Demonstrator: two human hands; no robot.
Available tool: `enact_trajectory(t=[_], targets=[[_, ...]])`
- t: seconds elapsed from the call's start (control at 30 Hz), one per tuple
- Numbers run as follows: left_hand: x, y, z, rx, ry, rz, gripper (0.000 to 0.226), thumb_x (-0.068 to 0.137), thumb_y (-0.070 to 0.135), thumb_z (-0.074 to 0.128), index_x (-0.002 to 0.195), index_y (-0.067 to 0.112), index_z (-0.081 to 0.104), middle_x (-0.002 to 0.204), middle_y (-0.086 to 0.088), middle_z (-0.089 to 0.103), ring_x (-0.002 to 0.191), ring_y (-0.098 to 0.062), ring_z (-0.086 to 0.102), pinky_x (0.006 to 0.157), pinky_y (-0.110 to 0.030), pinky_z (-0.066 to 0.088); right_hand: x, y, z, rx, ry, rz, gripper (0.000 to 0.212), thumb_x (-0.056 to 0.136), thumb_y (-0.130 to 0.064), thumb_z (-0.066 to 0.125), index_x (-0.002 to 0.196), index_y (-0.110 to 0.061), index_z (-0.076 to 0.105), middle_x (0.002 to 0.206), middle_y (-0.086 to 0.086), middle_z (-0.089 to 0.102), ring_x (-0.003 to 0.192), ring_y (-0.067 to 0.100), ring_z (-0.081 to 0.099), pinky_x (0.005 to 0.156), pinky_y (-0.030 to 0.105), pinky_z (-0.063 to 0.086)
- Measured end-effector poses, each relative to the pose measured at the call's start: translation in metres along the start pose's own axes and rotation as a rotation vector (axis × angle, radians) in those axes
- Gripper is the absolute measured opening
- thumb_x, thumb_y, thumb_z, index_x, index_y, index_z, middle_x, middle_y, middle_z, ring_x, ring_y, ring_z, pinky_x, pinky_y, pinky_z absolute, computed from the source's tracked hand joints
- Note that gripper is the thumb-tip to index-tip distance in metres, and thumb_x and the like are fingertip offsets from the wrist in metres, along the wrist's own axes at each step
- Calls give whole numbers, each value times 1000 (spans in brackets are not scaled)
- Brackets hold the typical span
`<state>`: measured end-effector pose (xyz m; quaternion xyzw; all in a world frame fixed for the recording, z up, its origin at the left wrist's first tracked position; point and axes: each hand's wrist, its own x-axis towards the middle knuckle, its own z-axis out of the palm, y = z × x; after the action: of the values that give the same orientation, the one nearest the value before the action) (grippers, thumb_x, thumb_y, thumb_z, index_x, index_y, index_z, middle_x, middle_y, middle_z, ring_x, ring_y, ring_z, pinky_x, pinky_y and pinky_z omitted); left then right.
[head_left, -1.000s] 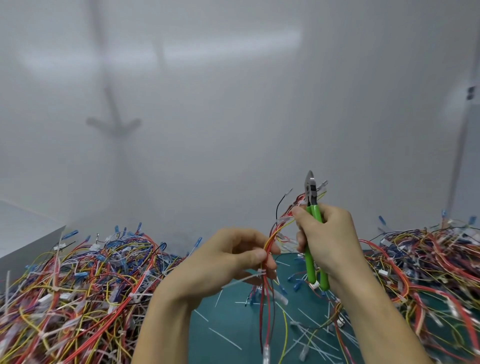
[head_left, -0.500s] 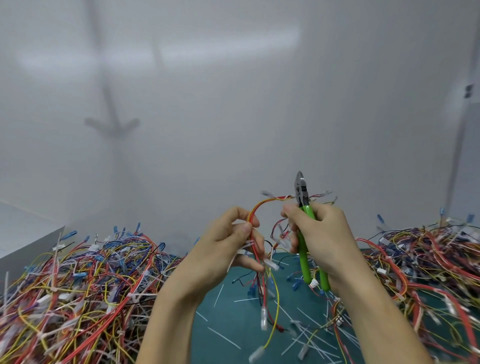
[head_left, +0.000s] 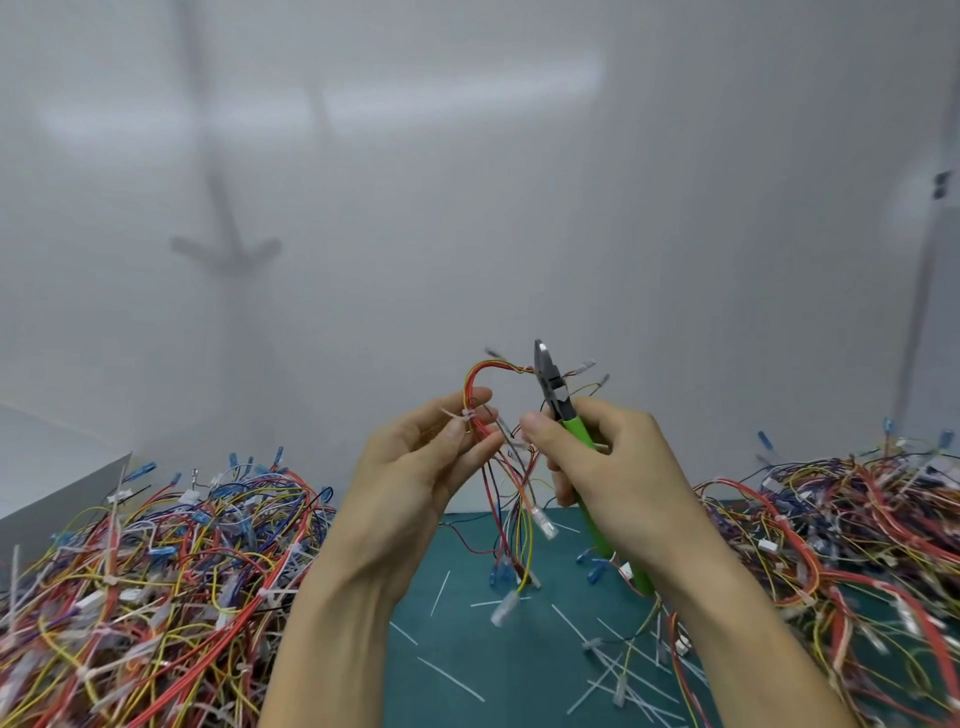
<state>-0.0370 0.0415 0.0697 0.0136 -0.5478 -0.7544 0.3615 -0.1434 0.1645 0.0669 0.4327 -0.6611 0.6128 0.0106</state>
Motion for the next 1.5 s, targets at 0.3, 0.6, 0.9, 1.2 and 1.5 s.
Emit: enact_trajectory(t=[0.3, 0.6, 0.9, 1.2, 1.5], targets=[[0, 5, -3, 7, 73, 9, 30, 72, 14, 70, 101, 5, 73, 95, -8, 77, 78, -10, 72, 64, -16, 56, -6, -7, -7, -387, -141, -71, 56, 84, -68, 54, 78, -13, 63, 53, -6, 40, 52, 10, 33, 52, 29, 30], [-2, 8, -3, 62, 97, 20, 25, 66, 16, 77, 89, 10, 70, 83, -8, 73, 68, -13, 70, 60, -17, 56, -8, -10, -7, -559, -136, -120, 63, 82, -75, 39, 73, -14, 54, 56, 0, 43, 59, 18, 41, 56, 36, 33], [-2, 8, -5, 118, 113, 31, 24, 68, 13, 77, 89, 12, 67, 79, -6, 73, 68, -14, 69, 60, -19, 56, -7, -9, -12, -527, -209, -95, 61, 87, -70, 44, 78, -11, 59, 59, 2, 39, 55, 13, 32, 54, 34, 28], [-2, 6, -6, 161, 82, 58, 12, 67, 16, 78, 78, 19, 74, 87, -12, 74, 76, -16, 70, 64, -21, 58, -6, -10, -15, -502, -242, -64, 64, 88, -67, 45, 75, -5, 52, 64, 13, 40, 55, 14, 29, 56, 35, 27], [-1, 4, -4, 187, 72, 79, 15, 66, 19, 78, 81, 18, 74, 86, -10, 73, 76, -16, 70, 64, -22, 57, -7, -12, -16, -452, -298, -4, 66, 89, -67, 44, 76, -3, 56, 73, 22, 50, 58, 16, 38, 59, 40, 38]])
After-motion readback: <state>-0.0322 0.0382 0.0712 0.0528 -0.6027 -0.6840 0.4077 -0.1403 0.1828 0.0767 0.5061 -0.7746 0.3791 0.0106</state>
